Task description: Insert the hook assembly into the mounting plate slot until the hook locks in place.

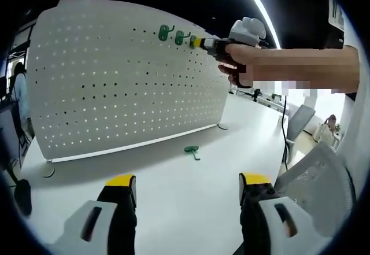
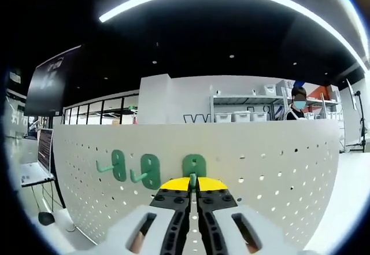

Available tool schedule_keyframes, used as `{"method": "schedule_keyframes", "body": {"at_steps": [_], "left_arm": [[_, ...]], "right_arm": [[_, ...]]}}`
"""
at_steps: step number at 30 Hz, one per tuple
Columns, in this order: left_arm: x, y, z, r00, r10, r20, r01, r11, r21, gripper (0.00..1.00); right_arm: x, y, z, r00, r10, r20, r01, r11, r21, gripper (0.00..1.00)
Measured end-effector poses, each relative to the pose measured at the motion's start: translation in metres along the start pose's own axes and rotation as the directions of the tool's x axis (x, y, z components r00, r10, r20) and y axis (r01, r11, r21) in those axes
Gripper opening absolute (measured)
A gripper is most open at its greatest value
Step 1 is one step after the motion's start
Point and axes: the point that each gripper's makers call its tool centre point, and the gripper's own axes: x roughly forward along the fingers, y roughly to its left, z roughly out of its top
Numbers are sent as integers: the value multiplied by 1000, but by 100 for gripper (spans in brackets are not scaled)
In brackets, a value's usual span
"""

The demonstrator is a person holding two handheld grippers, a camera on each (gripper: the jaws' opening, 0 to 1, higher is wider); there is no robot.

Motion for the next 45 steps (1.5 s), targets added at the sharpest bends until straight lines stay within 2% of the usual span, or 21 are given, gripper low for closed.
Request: {"method": "schedule_keyframes", "body": {"at_steps": [8,11,12,13,15,21,22,25,31,40,45], "left_arm": [[0,0,0,1000,-2,-1,2,1000,0,75],[0,-1,1,1000,-8,6,8,1000,-6,76],[0,-1,1,1000,-8,6,8,1000,-6,75],[1,-1,1,1000,-7,3,7,1000,-3,75],[1,-2,1,1000,-10,3,10,1000,-6,76],[1,-2,0,1000,-11,-1,11,1000,-4,76],[1,-2,0,1000,-11,-1,11,1000,-4,76],[2,-1,0,1000,-11,-2,11,1000,-3,76],[2,-1,1,1000,-10,-3,10,1000,-5,76],[2,-1,0,1000,-11,-4,11,1000,-3,76],[2,-1,1,1000,-9,-2,9,1000,-2,76]], "right_arm": [[0,0,0,1000,24,-14,-23,999,21,1],[-1,8,0,996,91,-12,-90,992,87,7],[-2,7,0,995,94,-17,-93,994,51,9],[-3,10,0,992,124,-18,-124,992,4,11],[-4,13,-1,990,140,-27,-140,990,-32,16],[-8,17,-6,981,184,-53,-188,980,-68,32],[-8,18,-8,980,189,-63,-193,978,-78,38],[-10,20,-12,976,207,-73,-212,974,-78,46],[-12,22,-15,971,226,-83,-233,969,-83,56],[-13,21,-15,970,230,-82,-237,968,-82,56],[-22,27,-16,950,300,-82,-308,945,-106,56]]}}
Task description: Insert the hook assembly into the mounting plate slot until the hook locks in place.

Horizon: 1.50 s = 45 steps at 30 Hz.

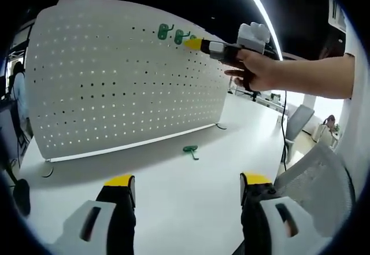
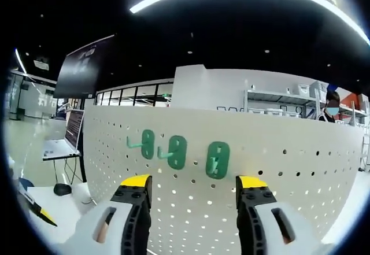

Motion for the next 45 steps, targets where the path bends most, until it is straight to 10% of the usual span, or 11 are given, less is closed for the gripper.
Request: {"method": "schedule_keyframes", "body": {"at_steps": [14,45], "left_arm": [[0,0,0,1000,0,-1,0,1000,6,76],[1,-2,0,1000,-4,-13,4,1000,20,77]], "right_arm": [[-14,1,-6,997,82,10,-83,995,53,57],[-143,16,-102,969,150,-195,-132,986,104,60]]}}
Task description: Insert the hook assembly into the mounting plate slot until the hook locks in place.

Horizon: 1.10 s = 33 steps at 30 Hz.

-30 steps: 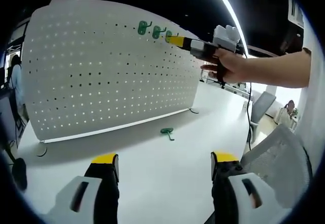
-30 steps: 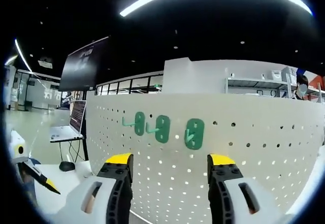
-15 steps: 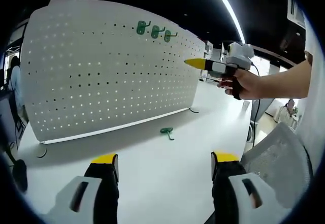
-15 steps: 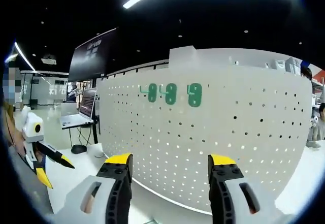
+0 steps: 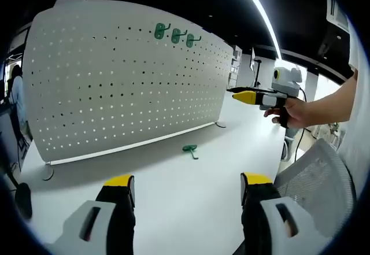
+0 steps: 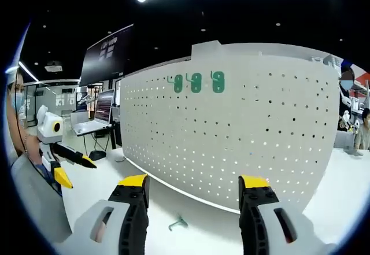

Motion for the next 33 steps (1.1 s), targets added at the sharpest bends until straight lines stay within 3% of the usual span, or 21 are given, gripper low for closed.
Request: {"method": "schedule_keyframes", "body": {"at_steps": [16,33], "left_arm": [[0,0,-1,1000,-2,-4,2,1000,5,77],[0,1,-3,1000,0,-11,0,1000,-4,78]], "right_arm": [[-34,8,-39,996,16,-92,-12,999,44,62],[-44,13,-54,990,33,-136,-22,997,80,62]]}}
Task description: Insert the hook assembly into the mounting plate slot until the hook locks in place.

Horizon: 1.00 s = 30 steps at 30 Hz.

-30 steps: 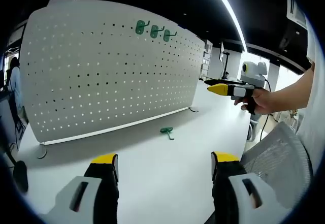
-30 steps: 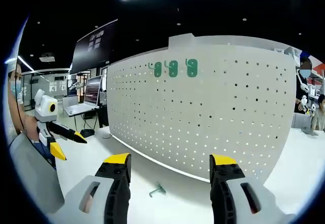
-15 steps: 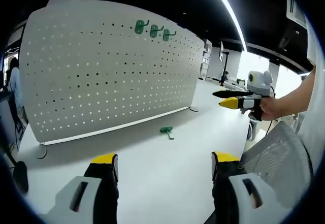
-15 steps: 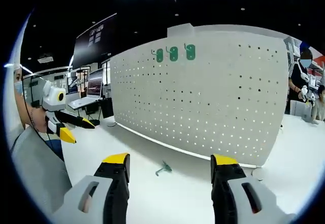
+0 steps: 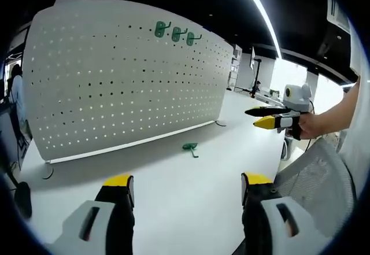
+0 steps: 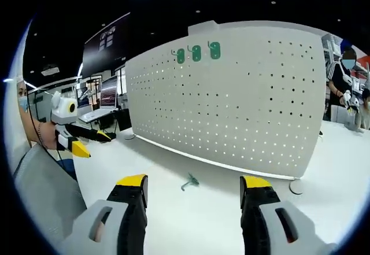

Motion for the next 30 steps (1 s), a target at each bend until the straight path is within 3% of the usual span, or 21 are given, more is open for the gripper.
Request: {"method": "schedule_keyframes", "body": {"at_steps": [13,30], "left_arm": [[0,0,-3,1000,1,-9,-1,1000,-12,78],[1,-2,-5,1000,-6,-22,6,1000,-5,78]], "right_arm": [[-8,1,-15,999,3,-37,-2,999,46,63],[-13,3,-25,997,10,-81,-6,999,43,64]]}}
